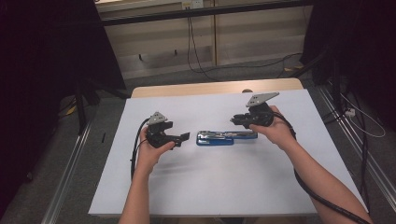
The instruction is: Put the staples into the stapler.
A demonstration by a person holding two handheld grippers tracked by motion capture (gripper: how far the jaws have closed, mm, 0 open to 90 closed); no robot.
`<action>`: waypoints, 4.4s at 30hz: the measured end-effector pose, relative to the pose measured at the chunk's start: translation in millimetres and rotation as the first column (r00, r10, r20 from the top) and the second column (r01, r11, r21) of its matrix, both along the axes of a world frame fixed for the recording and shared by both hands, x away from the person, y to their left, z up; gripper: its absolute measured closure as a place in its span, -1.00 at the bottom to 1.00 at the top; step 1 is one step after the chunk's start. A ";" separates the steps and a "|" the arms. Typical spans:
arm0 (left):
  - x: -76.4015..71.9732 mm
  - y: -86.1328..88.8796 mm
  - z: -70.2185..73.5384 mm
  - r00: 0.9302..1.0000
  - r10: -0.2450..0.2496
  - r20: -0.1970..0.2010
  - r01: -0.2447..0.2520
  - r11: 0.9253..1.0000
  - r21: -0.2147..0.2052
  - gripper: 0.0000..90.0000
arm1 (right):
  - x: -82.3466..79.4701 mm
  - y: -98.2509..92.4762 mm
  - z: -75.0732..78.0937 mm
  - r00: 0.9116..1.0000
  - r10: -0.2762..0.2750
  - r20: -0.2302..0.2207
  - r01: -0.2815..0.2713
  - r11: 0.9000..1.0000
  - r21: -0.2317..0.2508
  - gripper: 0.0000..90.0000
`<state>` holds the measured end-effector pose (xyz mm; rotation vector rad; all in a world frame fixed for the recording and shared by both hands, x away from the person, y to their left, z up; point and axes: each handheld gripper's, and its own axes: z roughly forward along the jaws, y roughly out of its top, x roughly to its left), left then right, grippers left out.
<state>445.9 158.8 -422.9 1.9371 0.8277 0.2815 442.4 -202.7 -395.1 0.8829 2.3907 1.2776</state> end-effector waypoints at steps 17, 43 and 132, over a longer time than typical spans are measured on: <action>-0.2 -0.8 -0.6 1.000 0.001 -0.002 -0.001 1.000 0.001 -0.85 | 6.3 9.7 12.2 0.997 0.073 0.020 -0.073 0.997 0.004 0.76; -8.2 8.9 0.2 1.000 0.009 -0.027 -0.007 0.998 0.065 -0.87 | 15.0 23.7 9.6 0.985 0.174 0.000 -0.174 0.985 -0.013 0.76; -24.3 28.4 -4.4 0.999 0.040 -0.024 -0.038 0.998 0.054 -0.87 | 41.1 85.8 -25.1 0.929 0.365 -0.060 -0.369 0.925 -0.087 0.76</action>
